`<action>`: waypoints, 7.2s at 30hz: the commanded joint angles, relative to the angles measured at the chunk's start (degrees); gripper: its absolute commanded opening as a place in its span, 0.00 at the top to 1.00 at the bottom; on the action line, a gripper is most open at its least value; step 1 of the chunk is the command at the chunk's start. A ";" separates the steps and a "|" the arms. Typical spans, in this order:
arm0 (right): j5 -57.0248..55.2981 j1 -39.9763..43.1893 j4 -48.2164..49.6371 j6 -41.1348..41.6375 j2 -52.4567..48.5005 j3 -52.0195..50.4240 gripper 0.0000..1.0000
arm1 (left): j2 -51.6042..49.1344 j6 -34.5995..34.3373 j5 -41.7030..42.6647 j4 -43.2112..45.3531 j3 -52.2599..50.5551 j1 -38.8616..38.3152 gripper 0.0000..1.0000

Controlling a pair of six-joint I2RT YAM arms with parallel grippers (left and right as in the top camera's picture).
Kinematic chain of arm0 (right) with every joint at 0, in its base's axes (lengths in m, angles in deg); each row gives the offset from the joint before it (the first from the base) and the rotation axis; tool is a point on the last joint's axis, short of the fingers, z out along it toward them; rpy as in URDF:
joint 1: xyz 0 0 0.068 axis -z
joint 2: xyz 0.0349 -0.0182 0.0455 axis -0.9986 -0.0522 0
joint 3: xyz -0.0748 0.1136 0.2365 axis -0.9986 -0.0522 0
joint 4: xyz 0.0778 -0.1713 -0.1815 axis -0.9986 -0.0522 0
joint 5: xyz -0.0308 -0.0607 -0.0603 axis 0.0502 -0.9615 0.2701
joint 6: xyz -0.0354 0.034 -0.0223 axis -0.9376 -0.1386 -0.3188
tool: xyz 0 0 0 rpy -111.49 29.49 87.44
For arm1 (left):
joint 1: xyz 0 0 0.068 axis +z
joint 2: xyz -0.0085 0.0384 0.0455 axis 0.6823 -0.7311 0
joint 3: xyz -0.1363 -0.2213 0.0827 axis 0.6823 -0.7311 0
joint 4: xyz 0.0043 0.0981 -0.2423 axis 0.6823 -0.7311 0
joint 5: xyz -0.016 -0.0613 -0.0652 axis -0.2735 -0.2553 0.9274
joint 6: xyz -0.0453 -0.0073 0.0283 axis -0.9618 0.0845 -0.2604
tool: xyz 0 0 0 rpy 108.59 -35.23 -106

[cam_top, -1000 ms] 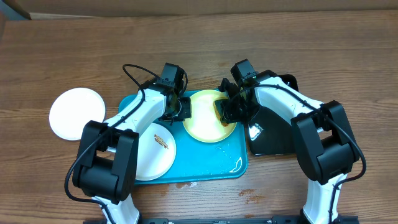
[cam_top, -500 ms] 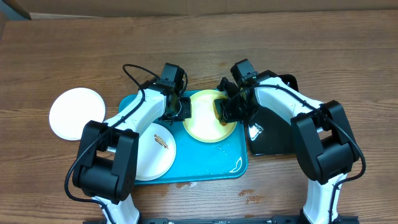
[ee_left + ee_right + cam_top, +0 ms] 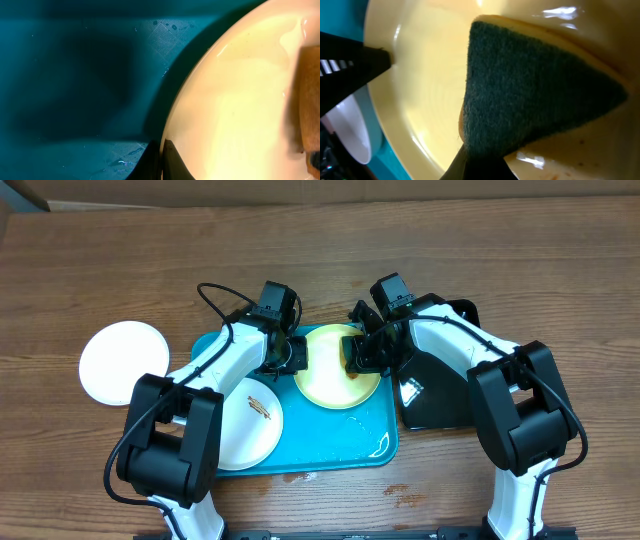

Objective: Clean dirty plates on tray and stack at the side
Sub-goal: 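Scrub the yellow plate's right side with the sponge, right gripper, then carry the sponge right with the right gripper into the black tray, then release the sponge in the black tray and raise the right gripper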

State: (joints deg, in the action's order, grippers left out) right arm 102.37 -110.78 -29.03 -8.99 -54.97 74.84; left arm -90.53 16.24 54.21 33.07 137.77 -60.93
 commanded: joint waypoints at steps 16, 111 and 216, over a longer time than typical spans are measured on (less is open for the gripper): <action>-12.85 -5.38 -0.52 -0.15 -0.55 -0.11 0.96 | -0.70 -0.50 0.04 0.50 0.46 0.33 0.96; -24.15 13.31 -19.39 2.51 -0.39 4.68 0.43 | -0.70 0.15 0.09 -0.15 0.46 0.33 0.93; -23.93 18.64 -37.53 4.76 -0.37 29.64 0.00 | -0.92 9.90 8.87 -9.44 15.04 2.38 0.96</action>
State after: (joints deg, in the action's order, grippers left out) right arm 77.95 -92.27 -66.71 -4.25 -55.60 103.63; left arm -91.05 25.40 64.02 23.65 150.36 -56.96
